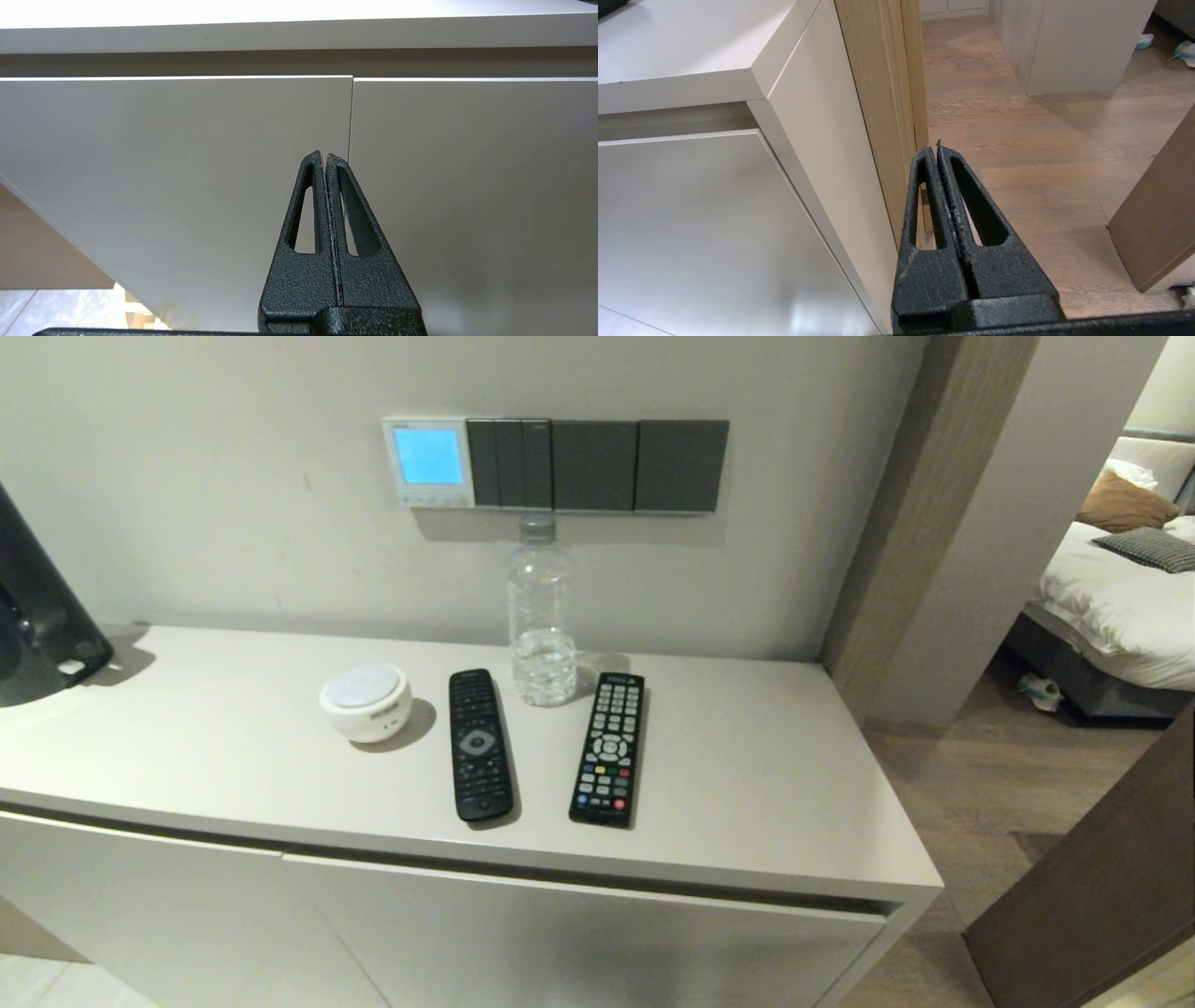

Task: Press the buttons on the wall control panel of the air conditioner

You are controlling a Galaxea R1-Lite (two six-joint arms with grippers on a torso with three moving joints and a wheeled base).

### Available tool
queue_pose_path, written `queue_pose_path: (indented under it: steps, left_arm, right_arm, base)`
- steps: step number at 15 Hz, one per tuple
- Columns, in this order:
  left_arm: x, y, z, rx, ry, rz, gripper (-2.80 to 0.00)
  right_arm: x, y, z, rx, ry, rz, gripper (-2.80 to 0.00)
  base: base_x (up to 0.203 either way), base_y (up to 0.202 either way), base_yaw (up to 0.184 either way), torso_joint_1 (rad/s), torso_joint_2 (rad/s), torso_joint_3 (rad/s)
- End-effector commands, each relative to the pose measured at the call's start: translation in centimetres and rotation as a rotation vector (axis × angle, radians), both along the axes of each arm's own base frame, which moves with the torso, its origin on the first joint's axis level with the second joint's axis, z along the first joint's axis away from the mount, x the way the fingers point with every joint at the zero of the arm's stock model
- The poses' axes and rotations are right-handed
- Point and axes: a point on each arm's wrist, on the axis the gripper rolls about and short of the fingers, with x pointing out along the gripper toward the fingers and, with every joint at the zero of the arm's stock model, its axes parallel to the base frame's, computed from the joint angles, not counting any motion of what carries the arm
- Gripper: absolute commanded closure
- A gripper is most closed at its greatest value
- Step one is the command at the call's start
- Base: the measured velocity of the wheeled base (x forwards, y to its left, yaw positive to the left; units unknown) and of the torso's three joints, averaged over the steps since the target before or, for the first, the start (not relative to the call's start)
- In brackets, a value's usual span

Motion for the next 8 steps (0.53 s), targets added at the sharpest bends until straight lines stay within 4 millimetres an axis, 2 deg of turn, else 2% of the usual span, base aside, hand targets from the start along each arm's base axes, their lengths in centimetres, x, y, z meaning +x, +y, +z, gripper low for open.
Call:
queue_pose_path:
  steps: [1,8]
  left_arm:
    - [0.01,0.00,0.00,0.000,0.002,-0.001,0.00]
    - [0.01,0.00,0.00,0.000,0.002,-0.001,0.00]
  right_arm:
    - [0.02,0.00,-0.04,0.000,0.003,0.000,0.00]
    - [0.02,0.00,-0.04,0.000,0.003,0.000,0.00]
  base:
    - [0.000,0.000,0.000,0.000,0.00,0.000]
    - [0.000,0.000,0.000,0.000,0.00,0.000]
